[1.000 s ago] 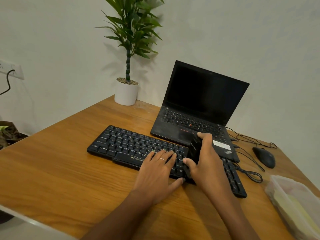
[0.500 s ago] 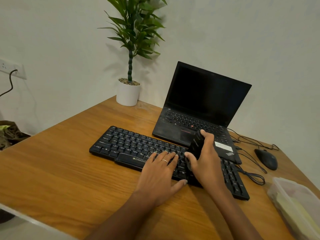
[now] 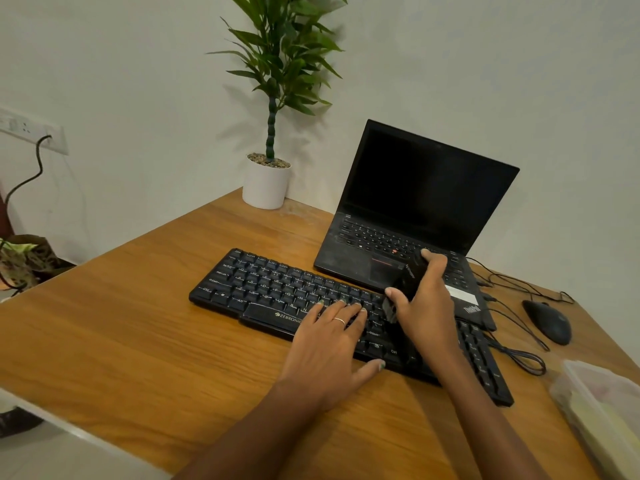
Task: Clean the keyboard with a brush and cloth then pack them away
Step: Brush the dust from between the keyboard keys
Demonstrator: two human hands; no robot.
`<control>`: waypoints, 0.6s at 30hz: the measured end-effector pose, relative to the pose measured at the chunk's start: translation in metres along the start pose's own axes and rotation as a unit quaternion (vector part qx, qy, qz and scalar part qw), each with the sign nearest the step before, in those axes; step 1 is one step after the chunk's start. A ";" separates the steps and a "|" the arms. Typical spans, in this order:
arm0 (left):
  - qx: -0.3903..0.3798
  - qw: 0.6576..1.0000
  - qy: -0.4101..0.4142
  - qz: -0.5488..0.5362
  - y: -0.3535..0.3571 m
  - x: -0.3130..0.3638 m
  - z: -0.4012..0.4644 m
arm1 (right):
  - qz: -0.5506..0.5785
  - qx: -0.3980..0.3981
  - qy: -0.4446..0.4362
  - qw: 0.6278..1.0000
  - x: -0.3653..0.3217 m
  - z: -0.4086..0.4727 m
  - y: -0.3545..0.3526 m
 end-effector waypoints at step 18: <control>-0.008 1.000 -0.006 -0.011 -0.003 0.001 0.000 | 0.021 -0.013 -0.019 1.000 0.001 0.025 0.009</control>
Point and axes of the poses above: each hand's wrist, its own z-axis towards the middle knuckle, its own y-axis out of the palm, x = y × z, the point moved 7 cm from there along z, towards the middle knuckle, and after that the axes turned 9 degrees about -x, right-handed, at the moved point
